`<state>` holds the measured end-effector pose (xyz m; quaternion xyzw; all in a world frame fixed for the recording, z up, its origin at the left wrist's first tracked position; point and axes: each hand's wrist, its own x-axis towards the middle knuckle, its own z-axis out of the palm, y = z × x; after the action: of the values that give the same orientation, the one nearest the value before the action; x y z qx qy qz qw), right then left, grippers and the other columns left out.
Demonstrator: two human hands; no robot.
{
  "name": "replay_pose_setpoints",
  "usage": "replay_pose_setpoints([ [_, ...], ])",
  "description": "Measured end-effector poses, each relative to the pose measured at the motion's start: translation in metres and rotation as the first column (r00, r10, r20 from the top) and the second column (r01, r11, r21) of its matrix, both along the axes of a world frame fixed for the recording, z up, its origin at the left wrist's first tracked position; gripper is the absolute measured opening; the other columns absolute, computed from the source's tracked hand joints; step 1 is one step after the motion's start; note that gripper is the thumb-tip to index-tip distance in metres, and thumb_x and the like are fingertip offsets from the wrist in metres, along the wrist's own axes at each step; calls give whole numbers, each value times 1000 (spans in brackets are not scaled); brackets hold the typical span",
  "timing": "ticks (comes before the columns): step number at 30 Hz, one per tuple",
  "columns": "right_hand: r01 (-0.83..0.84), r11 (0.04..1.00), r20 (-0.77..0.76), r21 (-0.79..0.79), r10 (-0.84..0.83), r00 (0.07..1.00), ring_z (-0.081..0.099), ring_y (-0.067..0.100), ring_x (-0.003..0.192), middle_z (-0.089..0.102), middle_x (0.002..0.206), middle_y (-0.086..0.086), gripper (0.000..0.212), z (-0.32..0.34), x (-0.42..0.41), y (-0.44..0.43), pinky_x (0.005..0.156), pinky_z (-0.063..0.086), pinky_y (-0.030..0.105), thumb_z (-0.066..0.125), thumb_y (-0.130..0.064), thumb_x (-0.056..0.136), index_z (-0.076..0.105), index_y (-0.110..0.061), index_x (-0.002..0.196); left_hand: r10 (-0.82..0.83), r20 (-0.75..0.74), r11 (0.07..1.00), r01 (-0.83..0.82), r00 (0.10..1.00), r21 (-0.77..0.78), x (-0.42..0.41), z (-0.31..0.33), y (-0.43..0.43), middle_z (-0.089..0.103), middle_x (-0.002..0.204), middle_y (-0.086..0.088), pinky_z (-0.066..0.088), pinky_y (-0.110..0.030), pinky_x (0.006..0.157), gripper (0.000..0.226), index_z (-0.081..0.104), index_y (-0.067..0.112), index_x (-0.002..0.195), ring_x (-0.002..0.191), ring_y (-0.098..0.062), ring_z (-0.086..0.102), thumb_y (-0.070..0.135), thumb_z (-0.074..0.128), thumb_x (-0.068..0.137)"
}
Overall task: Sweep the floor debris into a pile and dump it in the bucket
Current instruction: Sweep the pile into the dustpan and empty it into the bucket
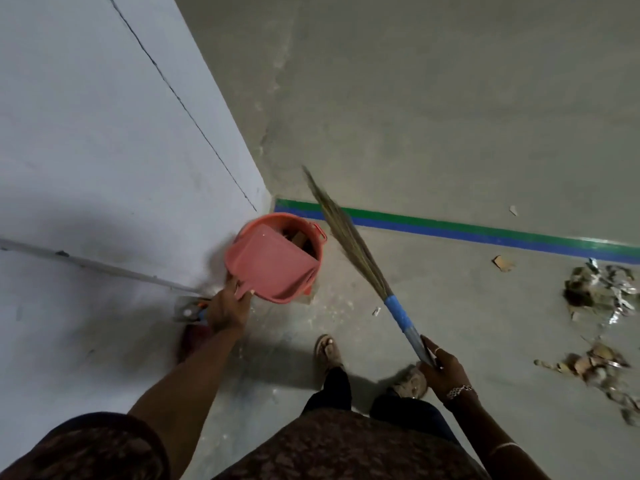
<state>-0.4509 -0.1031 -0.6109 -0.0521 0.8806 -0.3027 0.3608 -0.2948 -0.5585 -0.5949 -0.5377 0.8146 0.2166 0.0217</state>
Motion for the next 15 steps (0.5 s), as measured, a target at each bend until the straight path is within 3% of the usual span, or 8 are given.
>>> replay_pose_setpoints([
  [4, 103, 992, 18, 70, -105, 994, 63, 23, 81, 69, 104, 6, 63, -7, 1, 25, 72, 52, 31, 71, -13, 86, 49, -20, 145, -38, 37, 999, 39, 999, -34, 0, 26, 54, 71, 103, -20, 49, -45, 73, 54, 59, 34, 137, 95, -46, 65, 44, 73, 86],
  [6, 118, 987, 74, 108, -126, 989, 60, 22, 75, 64, 93, 3, 62, -16, -2, 44, 64, 49, 27, 69, -17, 88, 48, -21, 146, -92, -18, 996, 92, 996, 6, 1, 25, 80, 72, 108, -17, 50, -45, 77, 51, 63, 27, 133, 98, -44, 66, 42, 76, 85],
  [8, 118, 979, 145, 168, -143, 979, 59, 22, 74, 63, 91, 4, 55, -29, -3, 62, 66, 53, 32, 67, -21, 89, 52, -17, 141, -132, -30, 990, 134, 991, 49, 0, 20, 103, 71, 116, -15, 51, -46, 84, 49, 65, 24, 131, 105, -41, 66, 41, 76, 86],
  [13, -28, 974, 258, 223, -32, 966, 58, 19, 70, 68, 91, 7, 27, -50, 3, 83, 71, 58, 41, 62, -23, 90, 65, -11, 114, -132, 78, 989, 126, 988, 70, 2, -3, 150, 67, 127, -4, 51, -46, 85, 63, 57, 39, 134, 113, -39, 63, 70, 54, 80],
  [15, -51, 971, 315, 233, -26, 949, 57, 14, 61, 64, 87, 4, 29, -67, 10, 86, 55, 55, 27, 63, -22, 88, 62, -7, 113, -161, 73, 984, 154, 984, 85, 10, -17, 165, 69, 124, -4, 53, -46, 83, 68, 57, 40, 134, 109, -39, 65, 75, 47, 77],
])
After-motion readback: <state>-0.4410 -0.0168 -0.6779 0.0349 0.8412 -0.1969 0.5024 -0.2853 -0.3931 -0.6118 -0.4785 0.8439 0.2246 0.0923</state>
